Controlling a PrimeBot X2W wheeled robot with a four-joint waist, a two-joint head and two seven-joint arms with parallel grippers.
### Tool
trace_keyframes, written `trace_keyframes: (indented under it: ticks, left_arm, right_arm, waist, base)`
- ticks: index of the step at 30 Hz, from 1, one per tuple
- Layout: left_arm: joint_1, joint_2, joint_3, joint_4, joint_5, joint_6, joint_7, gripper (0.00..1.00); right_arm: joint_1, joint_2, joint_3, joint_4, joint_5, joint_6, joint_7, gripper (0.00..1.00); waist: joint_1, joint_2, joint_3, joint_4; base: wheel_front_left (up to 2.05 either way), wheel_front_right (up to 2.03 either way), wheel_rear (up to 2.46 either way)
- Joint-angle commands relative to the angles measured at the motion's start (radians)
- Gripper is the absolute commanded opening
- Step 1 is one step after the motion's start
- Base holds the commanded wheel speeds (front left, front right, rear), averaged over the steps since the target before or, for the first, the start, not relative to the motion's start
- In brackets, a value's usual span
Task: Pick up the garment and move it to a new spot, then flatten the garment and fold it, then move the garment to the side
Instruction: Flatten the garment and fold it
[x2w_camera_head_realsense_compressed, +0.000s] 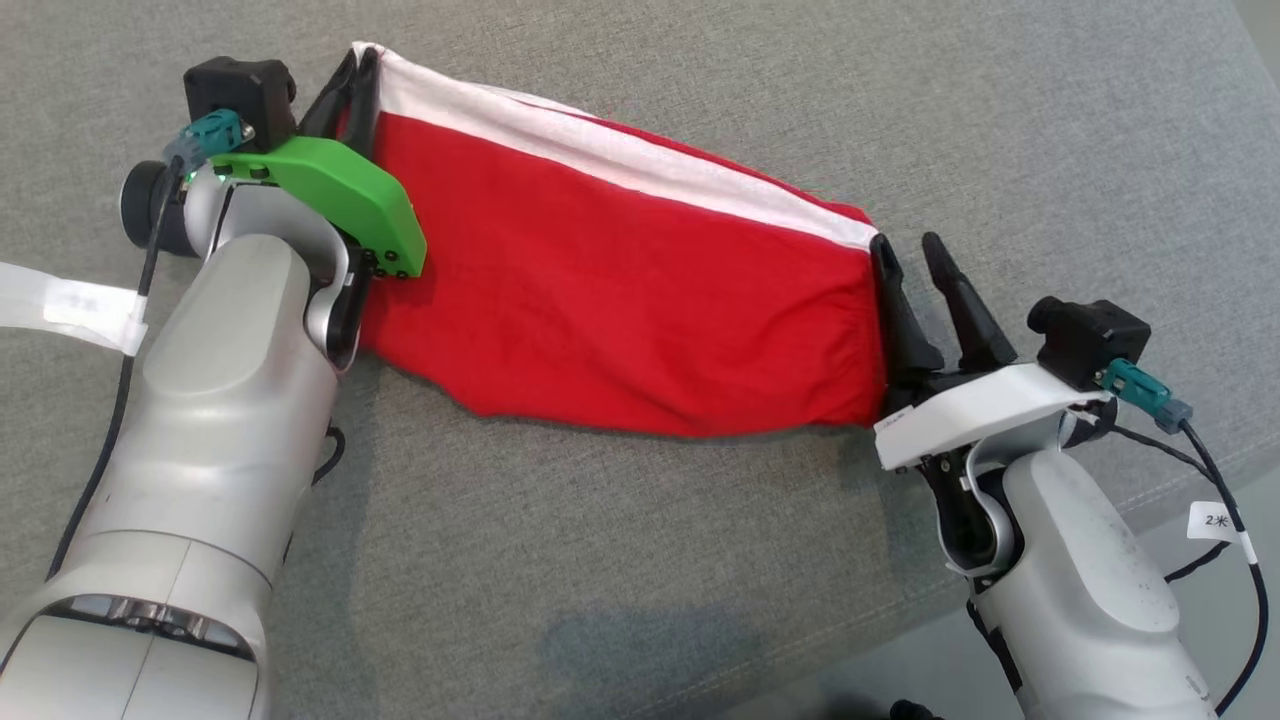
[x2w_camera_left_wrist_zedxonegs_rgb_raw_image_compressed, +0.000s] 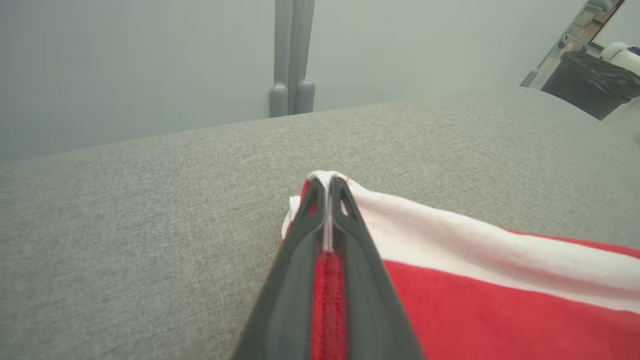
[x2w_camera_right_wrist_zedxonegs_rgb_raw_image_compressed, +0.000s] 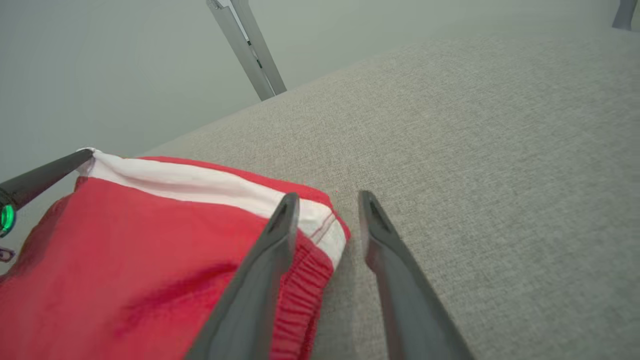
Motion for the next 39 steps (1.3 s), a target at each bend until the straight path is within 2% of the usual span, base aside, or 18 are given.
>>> trace_keyframes:
  ticks: [1, 14, 21, 29, 39]
  left_arm:
    - [-0.013, 0.006, 0.007, -0.009, 0.005, 0.004, -0.005, 1.0]
    - [0.108, -0.05, 0.009, -0.071, 0.013, -0.006, -0.004, 1.0]
    - [0.204, -0.06, -0.042, -0.02, -0.036, -0.008, 0.015, 1.0]
    - [0.2, -0.025, -0.053, 0.075, -0.088, -0.007, 0.079, 1.0]
    - [0.157, 0.023, -0.072, 0.117, -0.123, -0.008, 0.159, 1.0]
  right_arm:
    - [-0.005, -0.003, -0.004, -0.009, 0.0, 0.0, -0.004, 1.0]
    - [0.083, -0.003, -0.106, -0.095, -0.077, 0.0, -0.004, 1.0]
    - [0.168, -0.003, -0.18, -0.157, -0.146, 0.0, -0.004, 1.0]
    - [0.222, -0.003, -0.214, -0.2, -0.157, 0.0, -0.004, 1.0]
    - [0.217, -0.003, -0.209, -0.226, -0.138, 0.0, -0.004, 1.0]
  waist:
    - [0.0, 0.0, -0.004, 0.003]
    - [0.0, 0.0, -0.11, 0.051]
    - [0.0, 0.0, -0.191, 0.079]
    - [0.0, 0.0, -0.208, 0.055]
    - [0.0, 0.0, -0.164, -0.005]
  base:
    - [0.0, 0.0, 0.0]
    - [0.0, 0.0, 0.0]
    - [0.0, 0.0, 0.0]
    - [0.0, 0.0, 0.0]
    - [0.0, 0.0, 0.0]
